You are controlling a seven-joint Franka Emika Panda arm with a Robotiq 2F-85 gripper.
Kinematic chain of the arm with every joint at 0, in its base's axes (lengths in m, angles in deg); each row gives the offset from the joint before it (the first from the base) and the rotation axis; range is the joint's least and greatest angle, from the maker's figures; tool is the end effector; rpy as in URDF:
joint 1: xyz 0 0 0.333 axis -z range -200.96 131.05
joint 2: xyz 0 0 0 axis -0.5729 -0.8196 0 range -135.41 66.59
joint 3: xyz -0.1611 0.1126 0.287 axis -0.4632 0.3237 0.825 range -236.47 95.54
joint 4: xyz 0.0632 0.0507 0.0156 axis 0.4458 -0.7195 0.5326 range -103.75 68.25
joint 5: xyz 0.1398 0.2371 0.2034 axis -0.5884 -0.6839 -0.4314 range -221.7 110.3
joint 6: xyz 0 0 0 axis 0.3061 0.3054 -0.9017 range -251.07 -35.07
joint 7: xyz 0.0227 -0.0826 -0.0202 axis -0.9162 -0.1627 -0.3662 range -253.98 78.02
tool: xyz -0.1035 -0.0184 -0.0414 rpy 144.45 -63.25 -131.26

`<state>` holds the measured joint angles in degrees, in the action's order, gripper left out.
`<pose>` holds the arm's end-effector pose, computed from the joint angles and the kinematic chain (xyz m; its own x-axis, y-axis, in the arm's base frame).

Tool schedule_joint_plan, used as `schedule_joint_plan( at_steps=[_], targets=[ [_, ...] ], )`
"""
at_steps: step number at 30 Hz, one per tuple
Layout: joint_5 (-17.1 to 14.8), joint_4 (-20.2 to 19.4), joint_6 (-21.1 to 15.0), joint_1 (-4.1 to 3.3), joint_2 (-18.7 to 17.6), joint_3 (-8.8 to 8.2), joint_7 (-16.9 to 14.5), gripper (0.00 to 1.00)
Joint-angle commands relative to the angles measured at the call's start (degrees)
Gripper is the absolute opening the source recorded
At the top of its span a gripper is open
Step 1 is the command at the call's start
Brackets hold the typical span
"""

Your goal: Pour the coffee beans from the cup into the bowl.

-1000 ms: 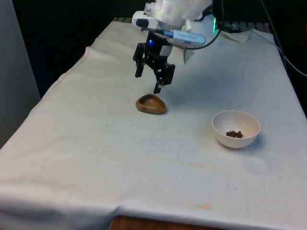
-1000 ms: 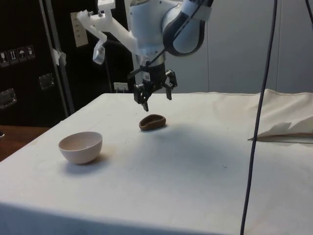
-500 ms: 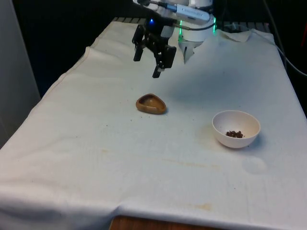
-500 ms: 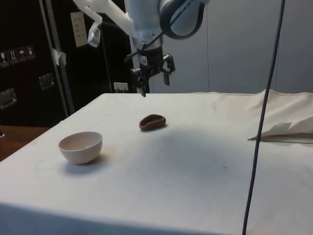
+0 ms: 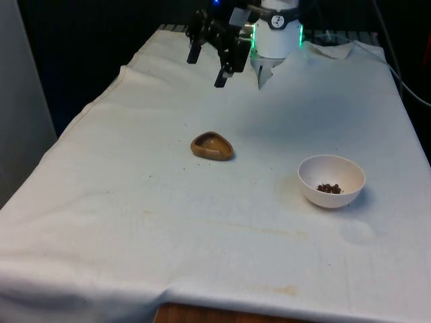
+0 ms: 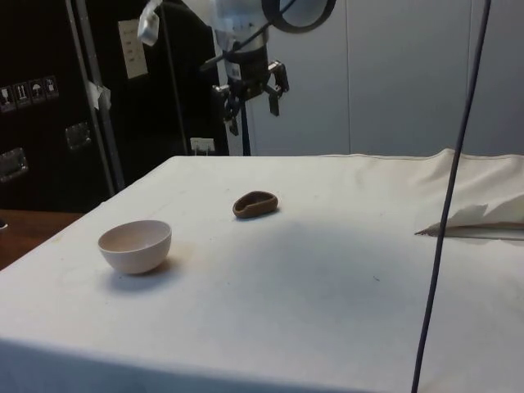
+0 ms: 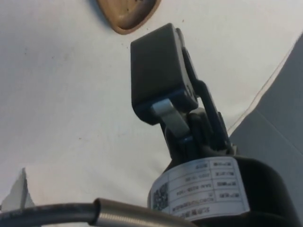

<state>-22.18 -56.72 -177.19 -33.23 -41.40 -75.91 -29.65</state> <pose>0.5085 -0.0644 0.3827 0.7460 -0.5769 0.3325 -0.6550 -0.7257 0.2105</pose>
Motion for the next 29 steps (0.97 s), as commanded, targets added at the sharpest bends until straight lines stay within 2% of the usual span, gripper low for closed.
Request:
schedule_joint_plan(
  at_steps=[1,7,9,10,11,19,20,22,28,29],
  targets=[
    [-1.1,0.1,0.7,-0.06,0.6,0.29,-0.9,1.0],
    [-1.1,0.8,3.6,-0.46,3.0,0.63,-1.1,1.0],
    [-1.1,0.9,3.9,-0.52,3.3,0.69,-1.2,1.0],
    [0.0,0.9,3.2,-0.46,2.8,0.46,-0.3,1.0],
    [-1.1,1.0,4.4,-0.57,3.6,0.69,-1.3,1.0],
    [-1.1,2.6,8.5,-1.15,6.8,1.26,-1.8,1.0],
    [0.0,2.5,7.8,-1.03,6.4,1.15,-0.9,1.0],
    [-1.1,3.0,9.3,-1.2,7.3,1.43,-1.9,1.0],
    [-1.0,4.4,12.0,-1.38,9.0,2.01,-2.3,1.0],
    [0.0,4.4,11.5,-1.26,8.7,1.95,-1.5,1.0]
  ],
)
